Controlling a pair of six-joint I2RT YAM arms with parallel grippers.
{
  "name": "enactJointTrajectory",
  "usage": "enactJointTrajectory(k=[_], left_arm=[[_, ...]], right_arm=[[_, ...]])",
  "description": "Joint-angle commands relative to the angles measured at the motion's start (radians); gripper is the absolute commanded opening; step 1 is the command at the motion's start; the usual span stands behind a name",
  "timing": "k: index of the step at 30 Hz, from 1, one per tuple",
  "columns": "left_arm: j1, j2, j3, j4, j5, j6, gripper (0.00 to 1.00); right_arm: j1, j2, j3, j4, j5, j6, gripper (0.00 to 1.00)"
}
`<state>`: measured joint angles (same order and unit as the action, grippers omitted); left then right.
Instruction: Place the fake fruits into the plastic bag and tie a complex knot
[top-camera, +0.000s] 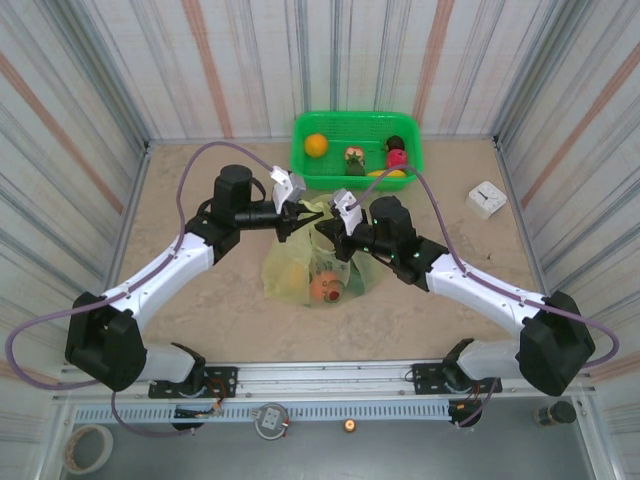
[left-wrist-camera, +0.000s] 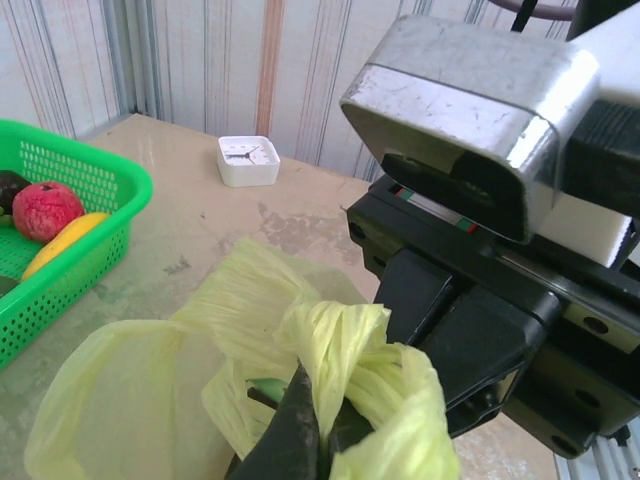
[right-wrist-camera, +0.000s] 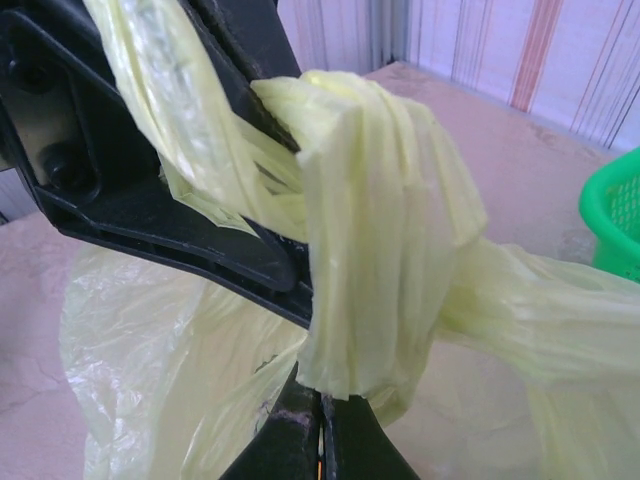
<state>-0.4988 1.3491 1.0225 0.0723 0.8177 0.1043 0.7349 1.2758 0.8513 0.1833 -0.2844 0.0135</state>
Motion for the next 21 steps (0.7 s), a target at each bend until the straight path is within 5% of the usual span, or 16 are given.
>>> enactJointTrajectory(k=[1,7,9,17,21], left_arm=[[-0.001,-0.02,-0.005,0.064,0.029,-0.003,0.0],[-0.002,-0.04,-0.017,0.063,0.028,0.022,0.0],[-0.001,-0.045,-0.019,0.067,0.032,0.027,0.0],[-0.003,-0.059,-0.031,0.073,0.04,0.042,0.0],[-0.003,-0.066,-0.034,0.081,0.052,0.046,0.0]], right_arm=[[0.005,-0.008,-0.002,-0.038,0.017,-0.026,0.11],[-0.007,-0.117,0.029,-0.16,0.003,-0.074,0.46],[-0.017,-0.156,0.041,-0.222,-0.046,-0.094,0.51],[-0.068,-0.315,0.121,-0.501,-0.255,-0.196,0.47],[-0.119,-0.318,0.144,-0.567,-0.251,-0.211,0.32]])
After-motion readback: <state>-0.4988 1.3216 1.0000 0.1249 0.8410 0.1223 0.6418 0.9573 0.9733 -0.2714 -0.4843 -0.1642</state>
